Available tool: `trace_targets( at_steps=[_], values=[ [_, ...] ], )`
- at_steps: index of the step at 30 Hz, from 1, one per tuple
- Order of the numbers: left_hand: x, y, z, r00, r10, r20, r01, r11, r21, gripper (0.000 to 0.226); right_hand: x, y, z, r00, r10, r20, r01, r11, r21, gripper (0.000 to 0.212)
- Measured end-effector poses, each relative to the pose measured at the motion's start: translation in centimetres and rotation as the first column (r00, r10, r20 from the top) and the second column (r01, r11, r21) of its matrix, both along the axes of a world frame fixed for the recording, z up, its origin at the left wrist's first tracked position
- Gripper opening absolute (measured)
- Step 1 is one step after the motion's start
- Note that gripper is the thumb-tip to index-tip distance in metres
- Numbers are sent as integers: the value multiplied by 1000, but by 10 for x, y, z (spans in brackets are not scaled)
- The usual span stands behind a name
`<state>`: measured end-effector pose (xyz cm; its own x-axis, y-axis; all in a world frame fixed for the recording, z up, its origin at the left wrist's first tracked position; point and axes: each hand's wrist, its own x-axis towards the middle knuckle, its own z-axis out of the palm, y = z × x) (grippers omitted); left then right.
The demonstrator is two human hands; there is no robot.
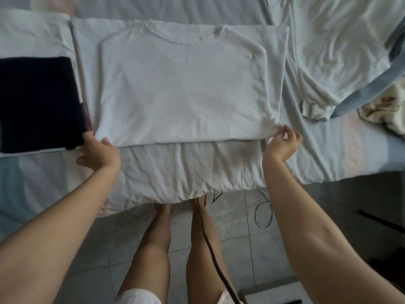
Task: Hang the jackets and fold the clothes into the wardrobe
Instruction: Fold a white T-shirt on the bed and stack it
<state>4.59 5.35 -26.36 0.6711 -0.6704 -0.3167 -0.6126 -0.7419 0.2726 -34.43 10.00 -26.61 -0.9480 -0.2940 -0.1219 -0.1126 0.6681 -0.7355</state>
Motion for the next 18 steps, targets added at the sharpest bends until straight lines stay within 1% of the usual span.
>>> trace_targets(
  at_steps=[1, 2, 4, 5, 6, 7, 8, 11, 12, 14, 16, 18],
  values=[
    [-4, 1, 1, 1000, -18, 9, 18, 1000, -6, 32, -1, -1, 5, 990, 124, -73, -122, 992, 39, 18],
    [-8, 3, 2, 1000, -26, 15, 27, 999, -21, 33, -4, -1, 8, 972, 208, -107, -203, 978, 54, 18],
    [-19, 5, 7, 1000, 7, 4, -7, 999, -49, 33, -11, -3, 12, 956, 292, -41, -289, 955, 59, 15],
    [-22, 5, 8, 999, 37, -13, -38, 998, -56, 33, -14, -6, 14, 953, 299, 43, -301, 952, 46, 12],
    [-24, 7, 9, 998, 62, -16, -63, 996, -58, 33, -17, -8, 13, 952, 270, 141, -276, 961, 21, 8],
    [-24, 8, 9, 997, 76, -9, -76, 995, -59, 32, -20, -9, 12, 945, 223, 239, -237, 971, 29, 5],
    [-23, 8, 8, 997, 74, 6, -73, 995, -61, 32, -22, -8, 9, 933, 184, 308, -208, 977, 45, 7],
    [-16, 10, 4, 999, -17, 51, 21, 996, -87, 28, -25, -3, 5, 922, 197, 332, -243, 965, 102, 7],
    [-16, 9, 3, 997, -55, 58, 61, 993, -98, 27, -27, -3, 5, 923, 160, 350, -210, 971, 110, 9],
    [-9, 11, 3, 995, -65, 78, 72, 993, -98, 26, -28, -4, 0, 919, 74, 388, -132, 983, 125, 14],
    [-1, 14, 4, 996, -21, 89, 29, 996, -87, 26, -25, -4, -3, 902, -10, 431, -56, 989, 139, 18],
    [7, 20, 2, 997, 16, 78, -11, 997, -70, 30, -19, -3, -4, 884, -131, 448, 87, 989, 117, 20]
  ],
)
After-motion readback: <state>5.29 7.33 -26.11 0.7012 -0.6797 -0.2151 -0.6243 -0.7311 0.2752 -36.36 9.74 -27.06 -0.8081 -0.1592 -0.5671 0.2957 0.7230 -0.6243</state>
